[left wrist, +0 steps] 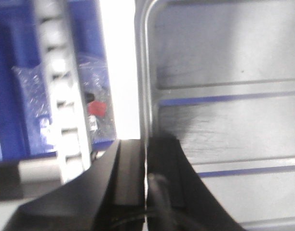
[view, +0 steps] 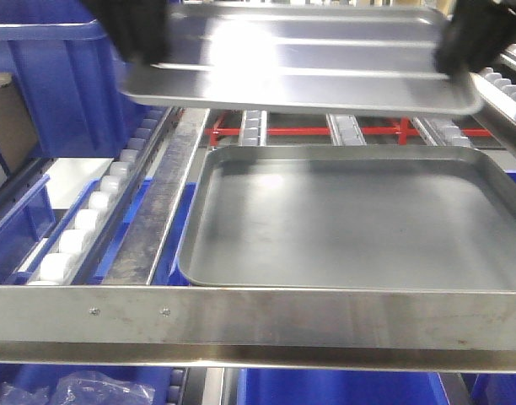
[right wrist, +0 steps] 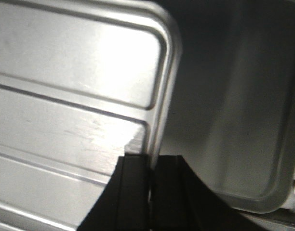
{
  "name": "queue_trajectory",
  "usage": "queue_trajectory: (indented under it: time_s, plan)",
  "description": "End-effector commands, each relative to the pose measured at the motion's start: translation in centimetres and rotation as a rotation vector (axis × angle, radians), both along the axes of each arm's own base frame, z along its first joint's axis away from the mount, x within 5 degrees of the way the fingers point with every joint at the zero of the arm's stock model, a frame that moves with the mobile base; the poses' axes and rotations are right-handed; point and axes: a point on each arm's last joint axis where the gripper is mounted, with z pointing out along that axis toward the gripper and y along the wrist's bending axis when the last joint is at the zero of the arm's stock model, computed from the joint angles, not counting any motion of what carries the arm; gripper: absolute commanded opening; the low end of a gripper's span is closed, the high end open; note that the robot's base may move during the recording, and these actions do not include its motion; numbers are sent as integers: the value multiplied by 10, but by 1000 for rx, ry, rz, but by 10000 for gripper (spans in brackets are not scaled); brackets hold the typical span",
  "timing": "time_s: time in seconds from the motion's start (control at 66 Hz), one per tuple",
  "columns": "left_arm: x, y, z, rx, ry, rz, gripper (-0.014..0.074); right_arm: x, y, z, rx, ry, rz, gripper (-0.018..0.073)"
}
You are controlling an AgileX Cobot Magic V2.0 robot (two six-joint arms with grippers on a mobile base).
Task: Grab silver tray and place in blue box
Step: 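Grip the tray edges with both grippers and lift it up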
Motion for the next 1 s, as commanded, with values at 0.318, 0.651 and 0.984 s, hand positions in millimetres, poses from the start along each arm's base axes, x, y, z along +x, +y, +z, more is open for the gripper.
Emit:
queue_trajectory:
  time_s: [0.318,0.651,0.984]
  plan:
    - [-18,17,20,-53,-67,36,-97,1,-1,23,2,-108,-11,58]
    - [-17,17,18,-45,-61,40,-98,0,-1,23,0,-103,-11,58]
    - [-17,17,18,-47,-64,39,-98,1,-1,22,-1,-101,-11,58]
